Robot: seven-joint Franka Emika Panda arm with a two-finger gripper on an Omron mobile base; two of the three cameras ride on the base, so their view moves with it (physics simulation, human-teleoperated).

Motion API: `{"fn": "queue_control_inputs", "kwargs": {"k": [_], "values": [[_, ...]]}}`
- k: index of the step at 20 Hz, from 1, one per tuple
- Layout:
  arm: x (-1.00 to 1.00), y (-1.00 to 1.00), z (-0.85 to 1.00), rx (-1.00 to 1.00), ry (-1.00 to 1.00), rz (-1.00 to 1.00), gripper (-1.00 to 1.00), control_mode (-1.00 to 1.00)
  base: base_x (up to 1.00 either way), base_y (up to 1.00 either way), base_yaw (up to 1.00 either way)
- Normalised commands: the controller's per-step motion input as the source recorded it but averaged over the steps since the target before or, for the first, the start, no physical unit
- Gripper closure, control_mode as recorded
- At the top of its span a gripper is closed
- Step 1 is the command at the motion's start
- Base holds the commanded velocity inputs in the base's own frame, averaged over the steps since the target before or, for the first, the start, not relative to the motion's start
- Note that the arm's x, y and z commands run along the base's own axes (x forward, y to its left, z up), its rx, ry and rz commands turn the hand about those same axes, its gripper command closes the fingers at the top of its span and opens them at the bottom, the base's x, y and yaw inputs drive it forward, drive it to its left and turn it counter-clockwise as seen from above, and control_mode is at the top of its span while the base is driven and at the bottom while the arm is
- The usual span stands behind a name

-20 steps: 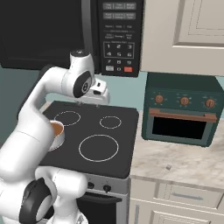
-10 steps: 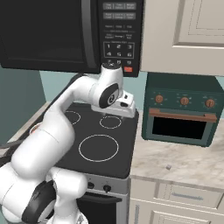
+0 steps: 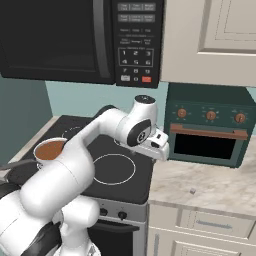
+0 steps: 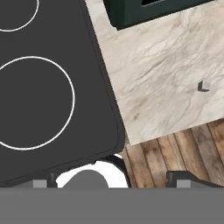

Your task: Pick up the sugar cube(s) and place them in the saucepan with hot chocolate.

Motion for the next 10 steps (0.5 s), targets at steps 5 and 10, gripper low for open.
{"fn": "queue_control_inputs", "kwargs": {"k": [5, 10], "values": [[-0.04, -0.23, -0.27, 0.07, 0.14, -0.15, -1.00, -1.00, 0.00, 0.00, 0.00], [0.00, -0.09, -0.19, 0.06, 0.00, -0.06, -1.00, -1.00, 0.00, 0.00, 0.00]]}}
